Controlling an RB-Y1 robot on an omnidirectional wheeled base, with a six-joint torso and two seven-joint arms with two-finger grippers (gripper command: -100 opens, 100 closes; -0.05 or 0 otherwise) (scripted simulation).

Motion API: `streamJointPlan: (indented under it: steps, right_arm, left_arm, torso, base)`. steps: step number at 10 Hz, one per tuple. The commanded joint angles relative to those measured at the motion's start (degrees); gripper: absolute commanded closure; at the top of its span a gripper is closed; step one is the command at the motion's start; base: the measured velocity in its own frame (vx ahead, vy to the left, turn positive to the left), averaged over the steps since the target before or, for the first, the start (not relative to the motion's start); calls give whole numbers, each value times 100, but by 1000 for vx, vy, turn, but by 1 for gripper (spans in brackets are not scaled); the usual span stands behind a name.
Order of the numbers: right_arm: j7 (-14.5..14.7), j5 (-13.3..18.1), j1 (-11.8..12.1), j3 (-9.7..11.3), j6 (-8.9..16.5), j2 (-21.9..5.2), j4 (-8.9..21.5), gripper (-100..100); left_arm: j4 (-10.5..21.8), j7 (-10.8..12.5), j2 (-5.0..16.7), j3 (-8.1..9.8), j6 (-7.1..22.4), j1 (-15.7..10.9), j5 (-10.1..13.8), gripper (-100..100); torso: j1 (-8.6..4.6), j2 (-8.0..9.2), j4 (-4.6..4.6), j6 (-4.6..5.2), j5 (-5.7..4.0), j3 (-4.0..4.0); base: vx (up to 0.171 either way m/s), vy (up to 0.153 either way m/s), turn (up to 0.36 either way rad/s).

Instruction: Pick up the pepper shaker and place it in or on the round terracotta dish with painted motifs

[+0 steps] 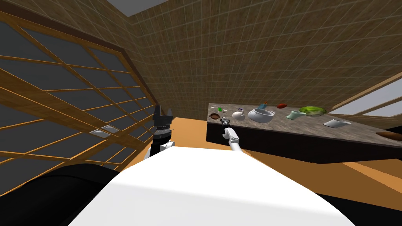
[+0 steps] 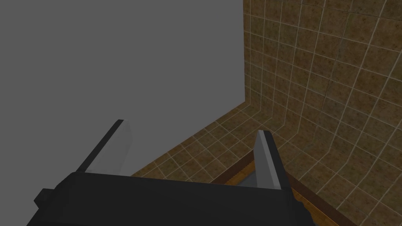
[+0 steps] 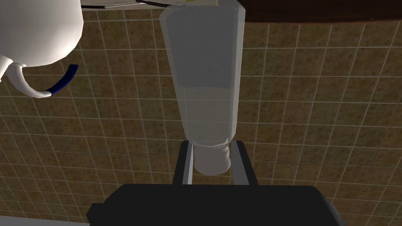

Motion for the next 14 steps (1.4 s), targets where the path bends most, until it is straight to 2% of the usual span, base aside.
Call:
streamJointPlan:
  steps: [1, 6, 11, 12, 13, 14]
  right_arm:
    - [189, -140, -118, 111, 240, 6, 31, 100]
    - [749, -516, -520, 388, 876, -8, 187, 100]
    - [1258, -844, -844, 612, 1389, 87, 310, 100]
    - [1179, -810, -804, 578, 1309, 57, 293, 100]
    - [1211, -822, -813, 587, 1332, 62, 291, -100]
    - [1208, -820, -813, 586, 1329, 61, 291, -100]
  left_arm:
    - [0, 0, 0, 0, 0, 0, 0, 0]
    - [0, 0, 0, 0, 0, 0, 0, 0]
    - [0, 0, 0, 0, 0, 0, 0, 0]
    - [0, 0, 0, 1, 0, 0, 0, 0]
    - [0, 0, 0, 0, 0, 0, 0, 0]
    - [0, 0, 0, 0, 0, 0, 0, 0]
  torso:
    - [0, 0, 0, 0, 0, 0]
    - [-8, -10, -4, 2, 3, -7]
    - [-13, -5, -5, 4, 6, -5]
    - [-13, -4, -4, 2, 6, -4]
    - [-17, 8, -4, 7, 5, 1]
    - [-19, 18, -1, 8, 4, 7]
  base:
    - [58, 42, 54]
    - [68, 27, 56]
    - [69, 5, 42]
    - [29, 1, 16]
    - [6, 1, 0]
    - [0, 0, 0]
